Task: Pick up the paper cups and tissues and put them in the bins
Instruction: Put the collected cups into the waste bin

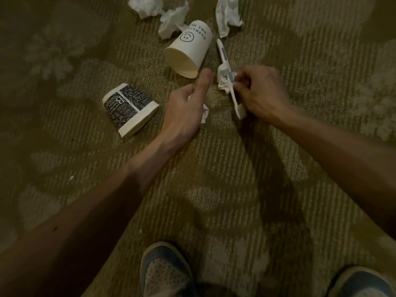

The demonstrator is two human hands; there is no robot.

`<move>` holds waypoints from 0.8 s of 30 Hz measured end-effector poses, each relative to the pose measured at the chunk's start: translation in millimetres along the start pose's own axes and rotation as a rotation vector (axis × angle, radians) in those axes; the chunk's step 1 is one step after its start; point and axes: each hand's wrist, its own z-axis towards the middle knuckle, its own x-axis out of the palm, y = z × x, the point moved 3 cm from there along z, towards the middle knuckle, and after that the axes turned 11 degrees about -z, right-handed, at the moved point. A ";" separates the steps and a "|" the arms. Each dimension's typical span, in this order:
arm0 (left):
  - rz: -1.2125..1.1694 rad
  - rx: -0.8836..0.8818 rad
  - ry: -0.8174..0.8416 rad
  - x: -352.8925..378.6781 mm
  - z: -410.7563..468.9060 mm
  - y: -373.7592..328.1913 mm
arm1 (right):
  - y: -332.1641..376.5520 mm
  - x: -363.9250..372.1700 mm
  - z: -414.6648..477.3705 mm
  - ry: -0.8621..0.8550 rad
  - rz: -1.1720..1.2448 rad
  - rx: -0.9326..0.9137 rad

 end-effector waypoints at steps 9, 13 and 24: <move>0.124 0.007 -0.036 6.3 2.5 1.9 | -17.1 -38.2 -5.8 0.269 -0.380 -0.161; 0.081 0.069 0.006 19.5 -1.5 -10.5 | -21.7 -65.8 -15.9 0.327 -0.312 -0.222; -0.211 0.004 0.183 41.4 -17.6 -41.7 | -12.7 -78.9 -30.9 0.454 0.513 -0.229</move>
